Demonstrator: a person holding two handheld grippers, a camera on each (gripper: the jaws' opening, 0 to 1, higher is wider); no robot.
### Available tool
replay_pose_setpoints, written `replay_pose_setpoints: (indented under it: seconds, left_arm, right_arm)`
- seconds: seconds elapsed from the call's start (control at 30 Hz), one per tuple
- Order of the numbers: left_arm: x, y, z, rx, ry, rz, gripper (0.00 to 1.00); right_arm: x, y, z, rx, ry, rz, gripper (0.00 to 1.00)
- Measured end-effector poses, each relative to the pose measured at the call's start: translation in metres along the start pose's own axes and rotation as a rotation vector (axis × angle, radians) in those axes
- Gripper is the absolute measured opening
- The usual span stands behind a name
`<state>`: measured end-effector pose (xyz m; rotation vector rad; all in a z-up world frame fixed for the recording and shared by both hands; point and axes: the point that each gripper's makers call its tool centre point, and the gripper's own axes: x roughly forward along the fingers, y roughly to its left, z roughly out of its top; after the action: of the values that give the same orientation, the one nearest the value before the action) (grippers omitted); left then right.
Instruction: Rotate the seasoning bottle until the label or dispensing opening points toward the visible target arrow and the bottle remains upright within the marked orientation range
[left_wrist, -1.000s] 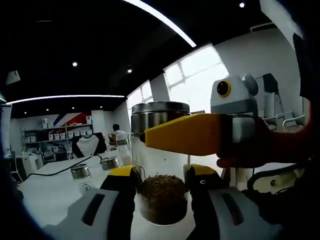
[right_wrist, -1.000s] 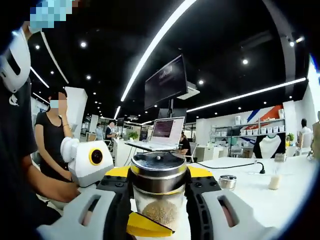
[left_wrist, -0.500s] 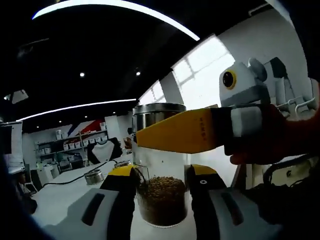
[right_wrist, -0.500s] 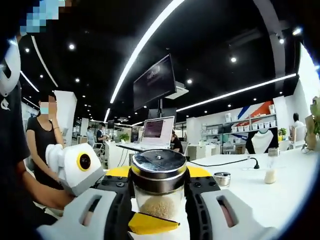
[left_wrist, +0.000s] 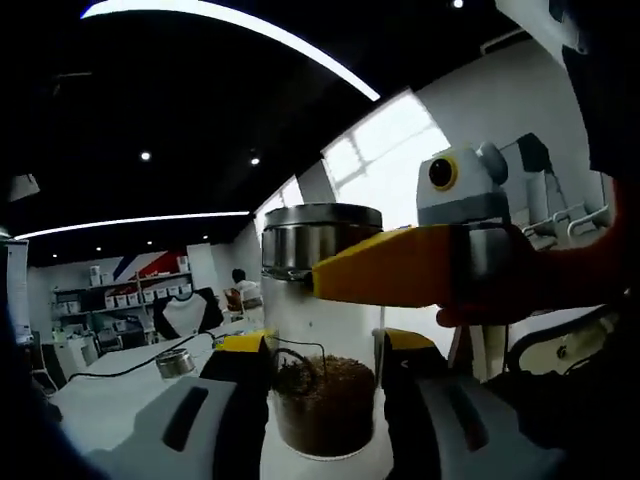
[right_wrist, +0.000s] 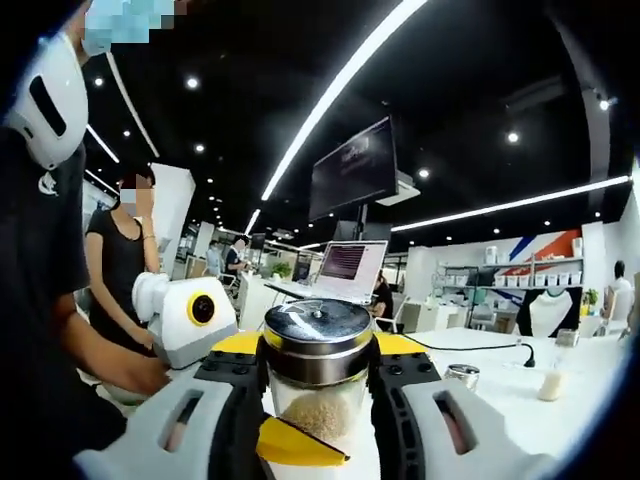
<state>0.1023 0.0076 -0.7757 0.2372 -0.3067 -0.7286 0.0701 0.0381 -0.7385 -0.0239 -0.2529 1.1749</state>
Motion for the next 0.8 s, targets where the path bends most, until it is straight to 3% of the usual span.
replay_pose_setpoints:
  seconds: [0.2, 0.27, 0.33, 0.37, 0.5, 0.57, 0.7, 0.8]
  left_arm:
    - [-0.001, 0.017, -0.009, 0.028, 0.06, 0.137, 0.45]
    - [0.002, 0.016, -0.016, 0.003, 0.087, 0.138, 0.45]
    - [0.002, 0.014, -0.021, -0.067, 0.099, 0.135, 0.45]
    - [0.003, 0.012, -0.02, -0.109, 0.078, 0.115, 0.45]
    - [0.003, 0.01, -0.017, -0.104, 0.053, 0.047, 0.45]
    - [0.002, 0.003, -0.012, -0.123, 0.021, -0.039, 0.44]
    - [-0.002, -0.007, -0.005, -0.197, -0.018, -0.145, 0.44]
    - [-0.005, -0.017, -0.003, -0.251, -0.018, -0.228, 0.44]
  right_arm:
    - [0.012, -0.013, -0.008, 0.116, -0.02, -0.147, 0.38]
    - [0.013, -0.017, -0.014, 0.106, 0.002, -0.215, 0.39]
    - [0.015, -0.017, -0.016, 0.087, 0.017, -0.236, 0.39]
    - [0.015, -0.016, -0.016, 0.066, 0.023, -0.244, 0.39]
    - [0.011, -0.017, -0.015, 0.047, 0.034, -0.192, 0.38]
    - [0.008, -0.014, -0.012, 0.031, 0.035, -0.144, 0.38]
    - [0.003, -0.008, -0.008, 0.023, 0.033, -0.076, 0.38]
    - [-0.002, -0.002, -0.007, 0.008, 0.046, -0.019, 0.38]
